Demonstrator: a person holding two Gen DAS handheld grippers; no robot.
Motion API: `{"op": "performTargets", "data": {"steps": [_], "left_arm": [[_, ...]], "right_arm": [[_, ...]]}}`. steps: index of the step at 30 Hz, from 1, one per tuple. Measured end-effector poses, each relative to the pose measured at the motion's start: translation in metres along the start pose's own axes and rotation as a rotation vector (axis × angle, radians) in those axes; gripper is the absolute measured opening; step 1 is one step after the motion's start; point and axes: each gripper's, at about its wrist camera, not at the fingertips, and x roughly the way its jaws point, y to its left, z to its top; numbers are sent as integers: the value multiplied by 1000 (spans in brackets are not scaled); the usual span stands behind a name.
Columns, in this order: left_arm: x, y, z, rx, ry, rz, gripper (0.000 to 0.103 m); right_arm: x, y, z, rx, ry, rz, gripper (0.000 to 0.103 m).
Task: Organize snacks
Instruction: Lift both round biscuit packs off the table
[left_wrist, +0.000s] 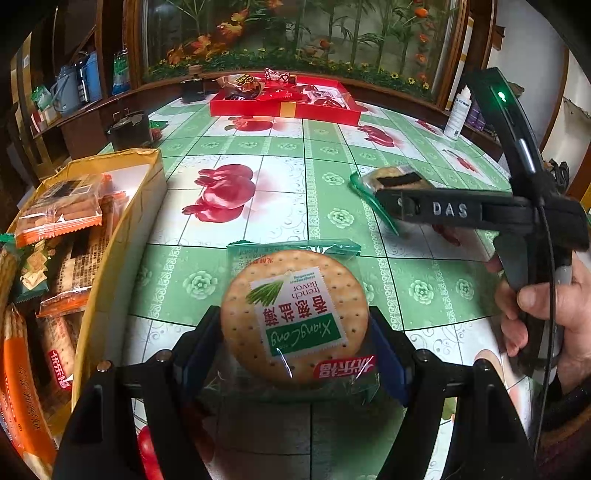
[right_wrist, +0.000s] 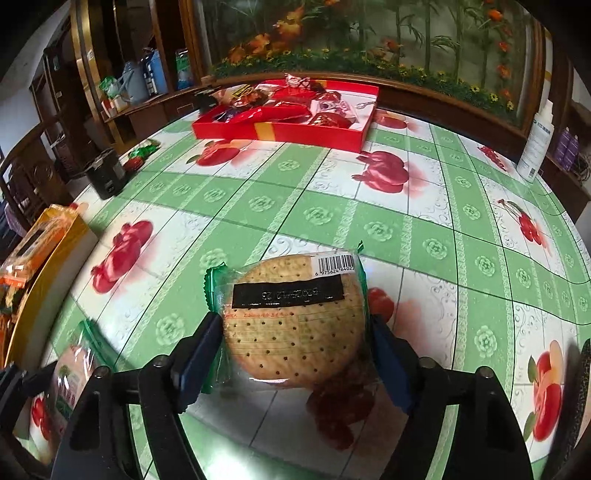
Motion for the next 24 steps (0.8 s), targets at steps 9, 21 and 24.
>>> {"op": "performTargets", "data": {"steps": [9, 21, 24], "left_arm": [[-13, 2, 1, -13, -81, 17, 75], [-38, -7, 1, 35, -239, 132, 76], [-40, -10, 1, 51, -251, 141, 76]], "right_arm": [[-45, 4, -8, 39, -74, 29, 80], [-92, 31, -18, 63, -187, 105, 80], [-92, 34, -19, 50, -187, 101, 80]]}}
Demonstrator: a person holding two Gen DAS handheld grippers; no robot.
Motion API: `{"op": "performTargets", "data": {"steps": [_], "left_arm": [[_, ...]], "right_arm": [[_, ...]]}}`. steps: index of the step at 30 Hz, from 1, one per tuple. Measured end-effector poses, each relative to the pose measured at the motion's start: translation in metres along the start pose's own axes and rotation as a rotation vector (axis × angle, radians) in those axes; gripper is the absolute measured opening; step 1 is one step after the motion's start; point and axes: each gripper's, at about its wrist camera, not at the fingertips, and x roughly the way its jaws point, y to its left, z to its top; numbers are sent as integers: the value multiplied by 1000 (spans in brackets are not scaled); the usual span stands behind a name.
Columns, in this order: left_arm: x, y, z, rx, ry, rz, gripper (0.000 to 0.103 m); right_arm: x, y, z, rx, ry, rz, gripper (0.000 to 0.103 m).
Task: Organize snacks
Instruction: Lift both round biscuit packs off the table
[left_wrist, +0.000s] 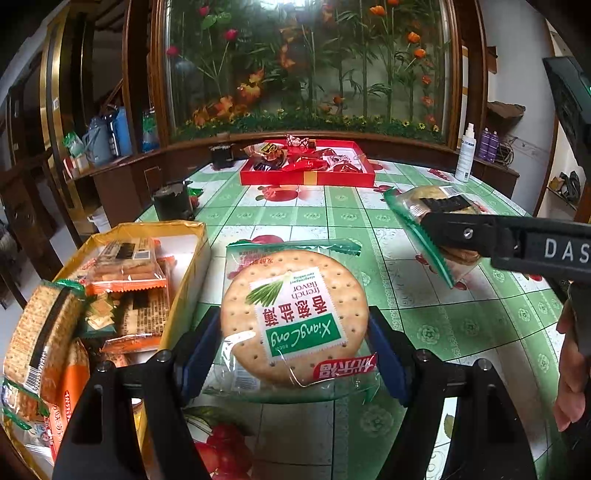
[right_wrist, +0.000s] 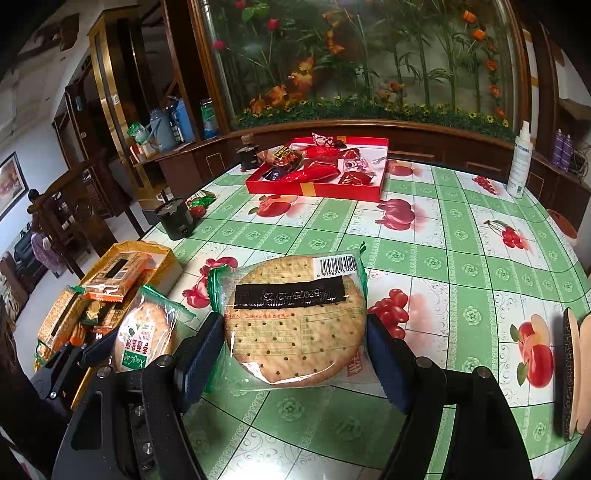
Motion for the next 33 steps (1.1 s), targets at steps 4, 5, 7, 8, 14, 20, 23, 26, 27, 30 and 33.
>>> {"op": "performTargets", "data": {"steps": [4, 5, 7, 8, 14, 20, 23, 26, 27, 30, 33], "left_arm": [[-3, -4, -1, 20, -16, 7, 76], [-3, -4, -1, 22, -18, 8, 76], [-4, -5, -1, 26, -23, 12, 76], [-5, -5, -1, 27, -25, 12, 76], [-7, -6, -1, 36, -33, 16, 76], [-8, -8, -1, 40, -37, 18, 76], [-8, -8, -1, 39, -36, 17, 76], [-8, -8, -1, 40, -36, 17, 76], [-8, -8, -1, 40, -37, 17, 76], [-8, -8, -1, 39, -36, 17, 76], [-8, -8, -2, 39, -37, 17, 76]], "right_arm": [[2, 1, -1, -2, 4, 2, 80], [1, 1, -1, -1, 3, 2, 80], [2, 1, -1, 0, 5, 5, 80], [2, 1, -2, -1, 6, 7, 80], [6, 1, -4, -2, 14, 6, 80], [7, 1, -4, -4, 15, 7, 80], [6, 1, -4, -5, 15, 8, 80], [8, 2, -5, -7, 16, 10, 80], [9, 2, -6, -8, 17, 12, 80], [9, 2, -6, -8, 17, 13, 80], [9, 3, -6, -7, 17, 13, 80]]}}
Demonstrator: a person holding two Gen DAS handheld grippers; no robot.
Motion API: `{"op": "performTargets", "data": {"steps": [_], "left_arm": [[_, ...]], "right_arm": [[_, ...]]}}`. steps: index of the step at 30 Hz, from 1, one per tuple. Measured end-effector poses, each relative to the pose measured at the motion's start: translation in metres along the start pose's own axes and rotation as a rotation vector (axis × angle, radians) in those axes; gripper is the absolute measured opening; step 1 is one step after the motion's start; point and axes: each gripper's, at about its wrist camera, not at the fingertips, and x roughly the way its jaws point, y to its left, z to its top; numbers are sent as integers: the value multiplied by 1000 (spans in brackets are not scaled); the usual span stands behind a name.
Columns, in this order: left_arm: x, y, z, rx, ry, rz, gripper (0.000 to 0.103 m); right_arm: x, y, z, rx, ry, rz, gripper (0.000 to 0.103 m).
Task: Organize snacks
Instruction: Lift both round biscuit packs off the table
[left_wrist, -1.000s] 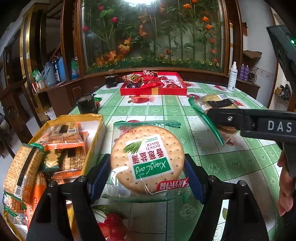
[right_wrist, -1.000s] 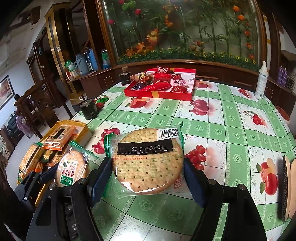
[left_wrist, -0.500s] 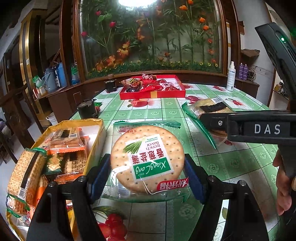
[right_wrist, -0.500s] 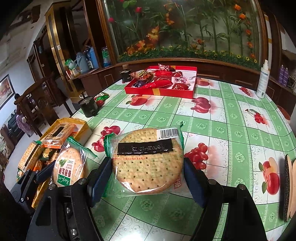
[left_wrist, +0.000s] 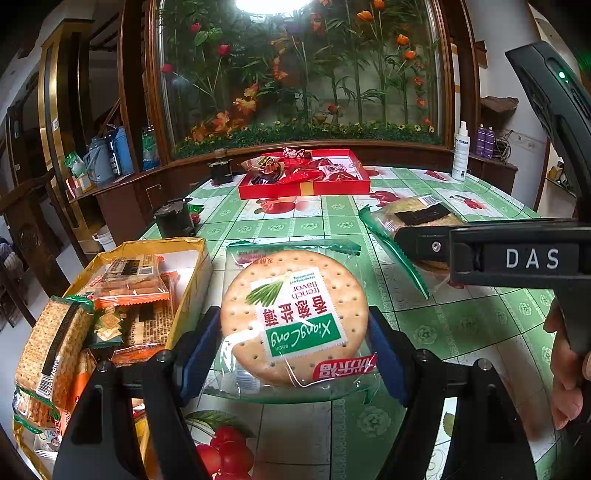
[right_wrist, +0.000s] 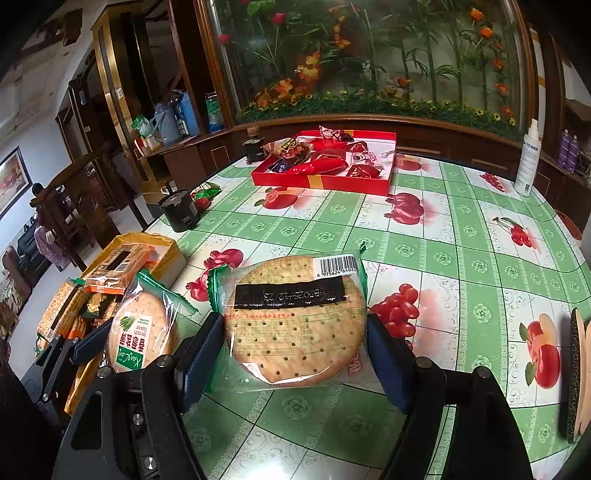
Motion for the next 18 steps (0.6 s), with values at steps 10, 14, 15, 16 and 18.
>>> {"op": "performTargets", "data": {"steps": [10, 14, 15, 16, 18], "left_arm": [[0, -1, 0, 1, 0, 0, 76], [0, -1, 0, 0, 0, 0, 76], [0, -1, 0, 0, 0, -1, 76], [0, -1, 0, 0, 0, 0, 76], [0, -1, 0, 1, -2, 1, 76]], "right_arm": [[1, 1, 0, -2, -1, 0, 80], [1, 3, 0, -6, 0, 0, 80], [1, 3, 0, -8, 0, 0, 80], [1, 3, 0, -8, 0, -3, 80], [2, 4, -1, -13, 2, -12, 80]]}}
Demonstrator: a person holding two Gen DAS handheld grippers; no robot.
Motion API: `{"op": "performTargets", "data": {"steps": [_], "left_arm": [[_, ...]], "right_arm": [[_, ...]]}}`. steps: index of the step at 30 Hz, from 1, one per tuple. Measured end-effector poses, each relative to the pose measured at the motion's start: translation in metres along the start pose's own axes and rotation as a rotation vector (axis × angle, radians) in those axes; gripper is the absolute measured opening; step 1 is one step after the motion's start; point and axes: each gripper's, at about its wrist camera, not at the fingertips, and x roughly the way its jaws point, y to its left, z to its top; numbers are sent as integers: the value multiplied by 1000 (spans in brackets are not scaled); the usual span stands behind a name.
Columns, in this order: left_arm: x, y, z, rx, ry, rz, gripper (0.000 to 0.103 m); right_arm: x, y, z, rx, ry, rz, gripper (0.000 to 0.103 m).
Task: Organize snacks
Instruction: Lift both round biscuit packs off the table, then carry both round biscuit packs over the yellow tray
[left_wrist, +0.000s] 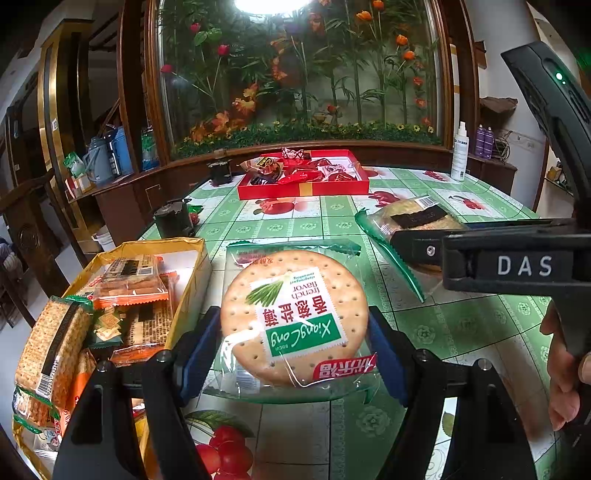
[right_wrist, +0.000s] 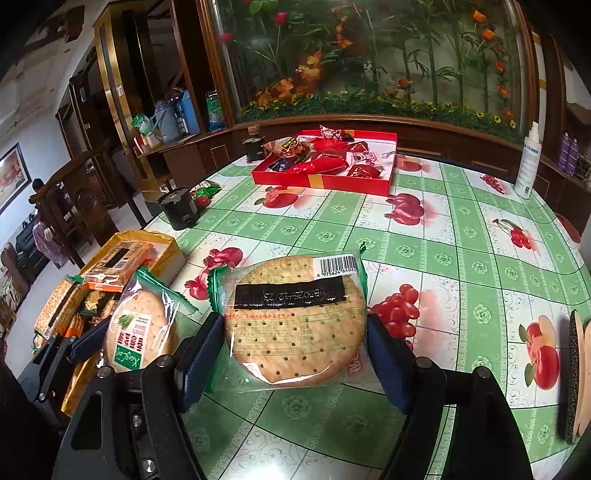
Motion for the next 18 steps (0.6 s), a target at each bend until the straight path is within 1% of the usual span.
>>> {"op": "performTargets", "data": {"steps": [8, 12, 16, 18], "left_arm": [[0, 0, 0, -4, 6, -10, 76], [-4, -2, 3, -18, 19, -45, 76], [-17, -2, 7, -15, 0, -50, 76], [-26, 5, 11, -33, -6, -67, 76]], "right_arm": [[1, 1, 0, -15, 0, -13, 80], [0, -11, 2, 35, -2, 6, 80], [-3, -22, 3, 88, -5, 32, 80], [-4, -23, 5, 96, -10, 39, 80]]}}
